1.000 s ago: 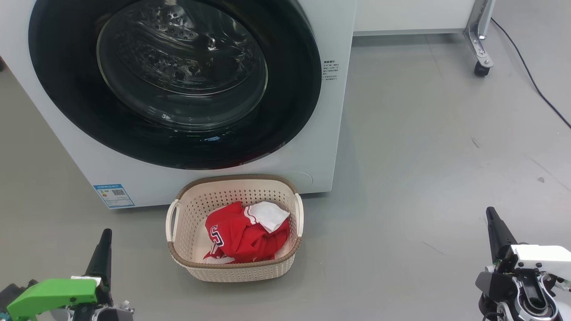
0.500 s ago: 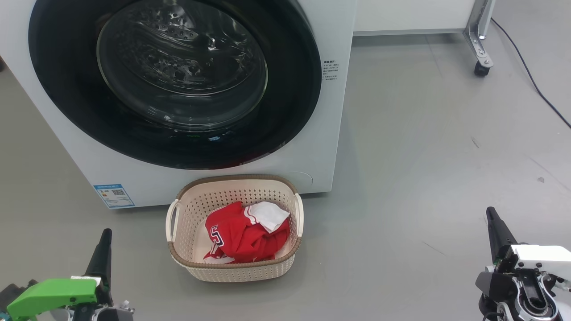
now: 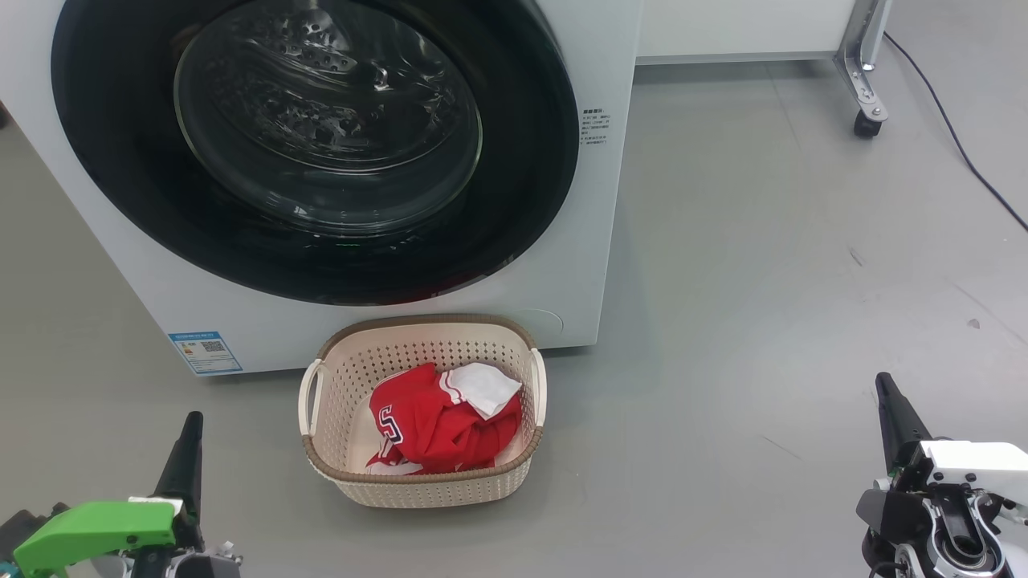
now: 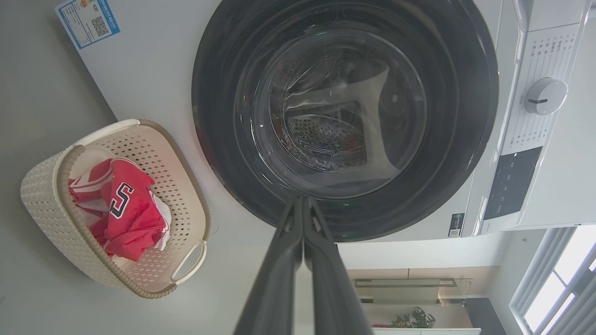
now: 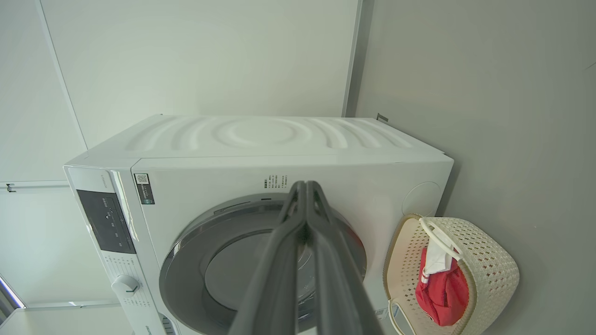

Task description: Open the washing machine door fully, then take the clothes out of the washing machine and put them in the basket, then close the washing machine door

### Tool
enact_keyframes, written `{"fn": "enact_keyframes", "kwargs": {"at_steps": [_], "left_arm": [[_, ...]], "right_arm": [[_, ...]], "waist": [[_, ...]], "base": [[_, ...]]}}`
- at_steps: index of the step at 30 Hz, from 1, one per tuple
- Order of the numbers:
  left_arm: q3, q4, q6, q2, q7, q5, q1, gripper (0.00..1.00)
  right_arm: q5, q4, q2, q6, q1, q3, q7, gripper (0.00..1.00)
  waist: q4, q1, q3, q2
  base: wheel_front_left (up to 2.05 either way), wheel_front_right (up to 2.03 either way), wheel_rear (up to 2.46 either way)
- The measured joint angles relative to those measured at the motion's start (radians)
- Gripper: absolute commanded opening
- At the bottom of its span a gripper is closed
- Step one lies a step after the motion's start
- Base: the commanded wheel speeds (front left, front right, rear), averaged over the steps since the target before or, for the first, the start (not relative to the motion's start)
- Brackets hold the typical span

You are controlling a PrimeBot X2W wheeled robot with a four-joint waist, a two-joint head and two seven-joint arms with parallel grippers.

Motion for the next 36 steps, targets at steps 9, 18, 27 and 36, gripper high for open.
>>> {"fn": "enact_keyframes", "kwargs": {"at_steps": [9,18,27,36], "left_arm": [[0.000,0.000,0.000,-0.003,0.000,0.002,0.000,0.00],[0.001,0.000,0.000,-0.005,0.000,0.002,0.000,0.00],[0.001,0.000,0.000,-0.006,0.000,0.002,0.000,0.00],[0.002,-0.001,0.000,-0.006,0.000,0.002,0.000,0.00]], "right_arm": [[0.000,0.000,0.001,0.000,0.000,0.000,0.000,0.00],[0.000,0.000,0.001,0.000,0.000,-0.001,0.000,0.00],[0.000,0.000,0.002,0.000,0.000,-0.001,0.000,0.00],[0.000,0.000,0.002,0.000,0.000,-0.002,0.000,0.00]], "waist": [[0.000,0.0000,0.000,0.0000],[0.000,0.0000,0.000,0.0000],[0.000,0.0000,0.000,0.0000],[0.000,0.0000,0.000,0.0000]], "base": [[0.00,0.00,0.00],[0.00,0.00,0.00],[0.00,0.00,0.00],[0.00,0.00,0.00]]}}
